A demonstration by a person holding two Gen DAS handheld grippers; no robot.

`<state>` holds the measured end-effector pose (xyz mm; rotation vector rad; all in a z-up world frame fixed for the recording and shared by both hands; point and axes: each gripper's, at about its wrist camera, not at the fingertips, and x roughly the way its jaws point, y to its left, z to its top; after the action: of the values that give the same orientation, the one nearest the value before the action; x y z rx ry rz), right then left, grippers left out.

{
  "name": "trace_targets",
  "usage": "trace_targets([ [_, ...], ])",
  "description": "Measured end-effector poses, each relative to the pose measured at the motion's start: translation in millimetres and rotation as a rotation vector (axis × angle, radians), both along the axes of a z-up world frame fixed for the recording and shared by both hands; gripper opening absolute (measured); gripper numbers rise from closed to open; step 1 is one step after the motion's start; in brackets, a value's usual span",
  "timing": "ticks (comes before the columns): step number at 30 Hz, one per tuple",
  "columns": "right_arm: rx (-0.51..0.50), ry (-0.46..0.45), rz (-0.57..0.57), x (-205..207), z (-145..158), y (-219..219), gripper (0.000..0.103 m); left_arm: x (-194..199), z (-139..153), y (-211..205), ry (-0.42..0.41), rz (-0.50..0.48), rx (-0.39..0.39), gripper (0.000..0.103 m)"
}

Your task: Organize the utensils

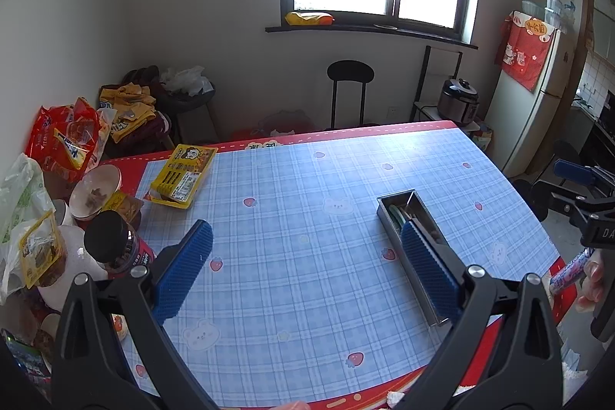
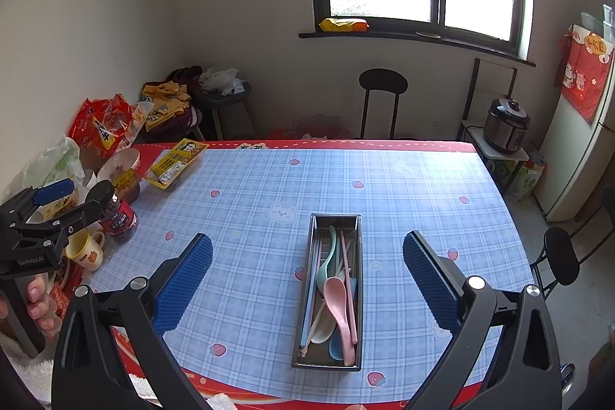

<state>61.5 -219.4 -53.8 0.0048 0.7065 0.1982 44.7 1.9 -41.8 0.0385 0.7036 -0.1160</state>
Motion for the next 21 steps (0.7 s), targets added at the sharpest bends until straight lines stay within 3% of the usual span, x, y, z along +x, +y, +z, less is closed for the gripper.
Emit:
trace_targets([
  [21,0.002,-0.004,-0.009,-2.5,2.9,-2.9,0.097,-2.6,5.7,-2.3,-0.011,-0.011,-0.009,0.097],
])
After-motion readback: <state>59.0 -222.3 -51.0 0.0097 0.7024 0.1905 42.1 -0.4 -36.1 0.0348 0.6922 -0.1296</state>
